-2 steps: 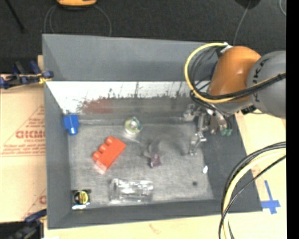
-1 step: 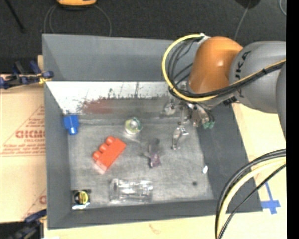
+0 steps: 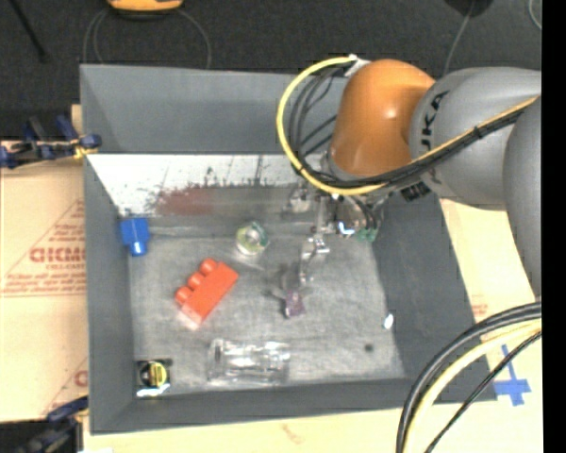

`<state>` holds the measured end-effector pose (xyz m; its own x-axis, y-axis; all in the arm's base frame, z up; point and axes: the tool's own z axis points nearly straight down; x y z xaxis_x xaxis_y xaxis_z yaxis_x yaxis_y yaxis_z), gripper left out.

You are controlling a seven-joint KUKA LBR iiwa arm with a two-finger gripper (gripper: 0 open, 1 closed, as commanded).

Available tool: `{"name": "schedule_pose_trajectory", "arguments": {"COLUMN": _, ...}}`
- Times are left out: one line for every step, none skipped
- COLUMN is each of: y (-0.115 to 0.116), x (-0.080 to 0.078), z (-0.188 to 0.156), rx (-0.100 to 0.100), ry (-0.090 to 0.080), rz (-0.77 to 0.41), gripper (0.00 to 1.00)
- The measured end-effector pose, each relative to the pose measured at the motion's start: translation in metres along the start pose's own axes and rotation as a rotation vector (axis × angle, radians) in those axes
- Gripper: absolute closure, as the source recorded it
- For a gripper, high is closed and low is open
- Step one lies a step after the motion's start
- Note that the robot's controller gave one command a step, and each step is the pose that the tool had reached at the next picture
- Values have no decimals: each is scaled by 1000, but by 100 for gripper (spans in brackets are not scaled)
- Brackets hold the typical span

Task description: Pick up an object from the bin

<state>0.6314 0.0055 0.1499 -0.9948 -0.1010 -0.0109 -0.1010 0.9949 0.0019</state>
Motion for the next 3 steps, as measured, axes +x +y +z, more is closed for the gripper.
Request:
{"name": "schedule_pose_trajectory", "arguments": {"y": 3, "x": 46, "z": 74, "rx": 4, "ry": -2, "rz": -284, "gripper": 0}}
{"name": "schedule_pose_trajectory", "arguments": {"y": 3, "x": 45, "z": 72, "rx": 4, "ry": -4, "rz": -284, "gripper": 100}}
{"name": "schedule_pose_trajectory", "arguments": {"y": 10, "x": 50, "z": -50, "rx": 4, "ry": -1, "rz": -289, "gripper": 100}}
